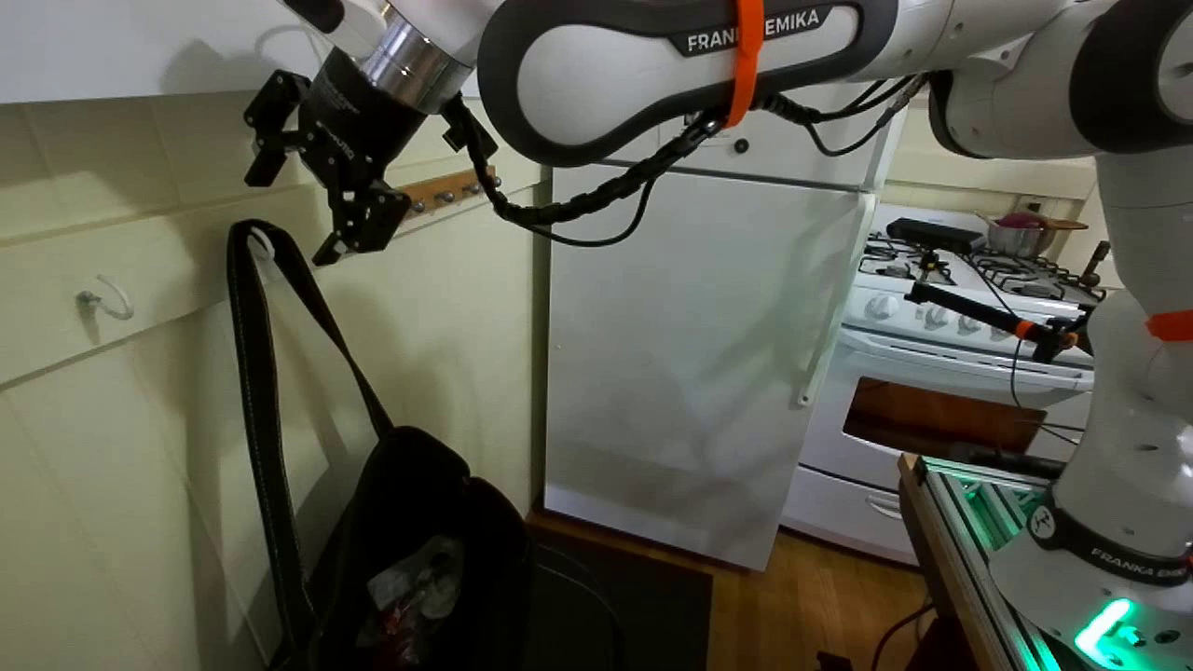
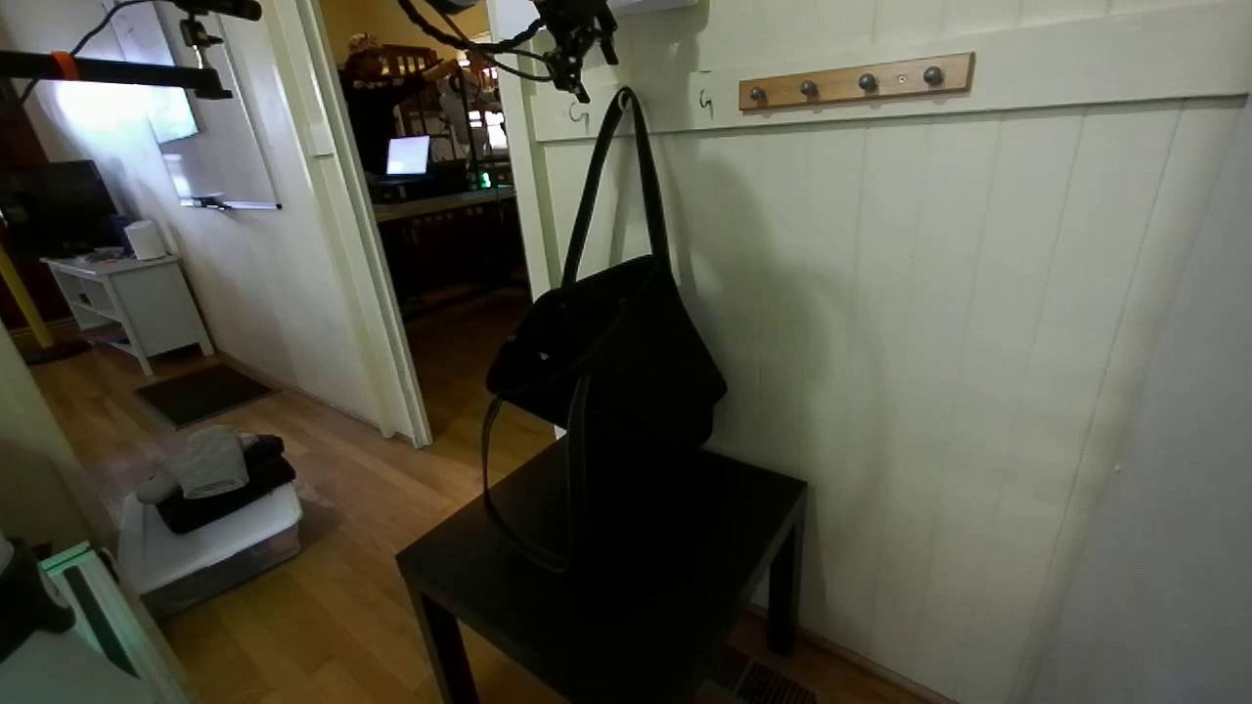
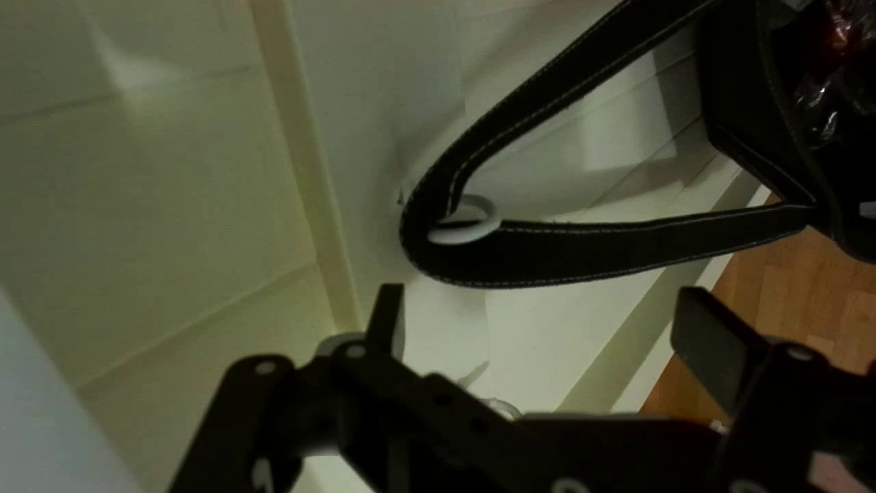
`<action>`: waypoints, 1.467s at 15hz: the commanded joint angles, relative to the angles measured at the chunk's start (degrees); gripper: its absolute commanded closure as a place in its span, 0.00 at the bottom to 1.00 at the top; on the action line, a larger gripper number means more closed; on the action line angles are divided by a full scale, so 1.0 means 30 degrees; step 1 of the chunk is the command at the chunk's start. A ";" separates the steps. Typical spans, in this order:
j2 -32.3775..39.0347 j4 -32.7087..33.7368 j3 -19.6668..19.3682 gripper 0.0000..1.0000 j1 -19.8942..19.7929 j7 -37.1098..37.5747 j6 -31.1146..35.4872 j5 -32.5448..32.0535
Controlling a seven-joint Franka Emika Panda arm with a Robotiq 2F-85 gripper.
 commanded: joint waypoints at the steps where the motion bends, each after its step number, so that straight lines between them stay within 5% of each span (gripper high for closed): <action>1: -0.0652 -0.1266 0.0000 0.00 -0.0524 0.0413 0.0486 0.0414; 2: -0.0080 -0.0098 -0.0937 0.00 0.0395 -0.0326 0.0068 0.0918; 7: -0.0191 -0.0321 -0.0931 0.00 0.0250 -0.0209 0.0090 0.0952; 11: -0.0075 -0.0062 -0.2401 0.00 0.1006 0.2092 0.0955 0.0684; 22: -0.0084 -0.0436 -0.1498 0.00 -0.0147 0.2454 0.1222 0.4648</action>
